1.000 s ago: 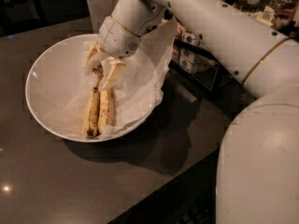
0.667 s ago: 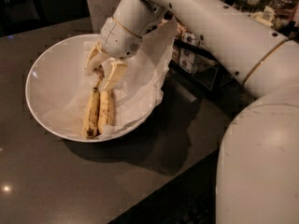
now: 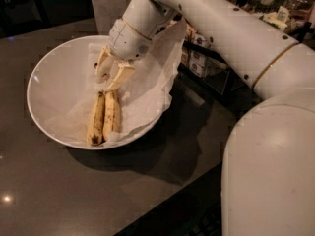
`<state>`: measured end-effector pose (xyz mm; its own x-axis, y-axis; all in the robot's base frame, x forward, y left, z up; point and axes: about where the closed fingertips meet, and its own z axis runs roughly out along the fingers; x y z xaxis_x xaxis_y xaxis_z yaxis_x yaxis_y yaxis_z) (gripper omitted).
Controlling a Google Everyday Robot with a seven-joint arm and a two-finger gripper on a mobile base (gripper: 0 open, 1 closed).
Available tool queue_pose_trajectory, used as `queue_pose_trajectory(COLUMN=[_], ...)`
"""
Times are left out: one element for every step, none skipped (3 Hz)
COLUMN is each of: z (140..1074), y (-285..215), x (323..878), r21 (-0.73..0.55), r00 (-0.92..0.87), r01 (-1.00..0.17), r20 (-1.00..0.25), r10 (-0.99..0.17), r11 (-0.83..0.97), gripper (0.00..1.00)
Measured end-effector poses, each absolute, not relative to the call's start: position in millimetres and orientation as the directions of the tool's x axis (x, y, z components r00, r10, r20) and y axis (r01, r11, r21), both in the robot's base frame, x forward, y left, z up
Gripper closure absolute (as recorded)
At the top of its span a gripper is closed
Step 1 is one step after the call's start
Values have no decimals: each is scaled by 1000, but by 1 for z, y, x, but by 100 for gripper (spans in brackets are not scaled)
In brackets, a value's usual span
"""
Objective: Pick banana from white bowl
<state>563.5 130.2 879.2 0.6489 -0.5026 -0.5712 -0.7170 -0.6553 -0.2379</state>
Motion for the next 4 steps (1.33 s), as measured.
queue_pose_trajectory(z=[877, 876, 876, 889], y=[130, 131, 131, 127], x=[566, 567, 567, 561], r21=[-233, -231, -231, -283], r00=[647, 647, 647, 667], r01=[-717, -716, -716, -713], r20=[-574, -575, -574, -555], r10=[-502, -502, -502, -497], r11=[-657, -659, -659, -642], gripper=[79, 100, 100, 100])
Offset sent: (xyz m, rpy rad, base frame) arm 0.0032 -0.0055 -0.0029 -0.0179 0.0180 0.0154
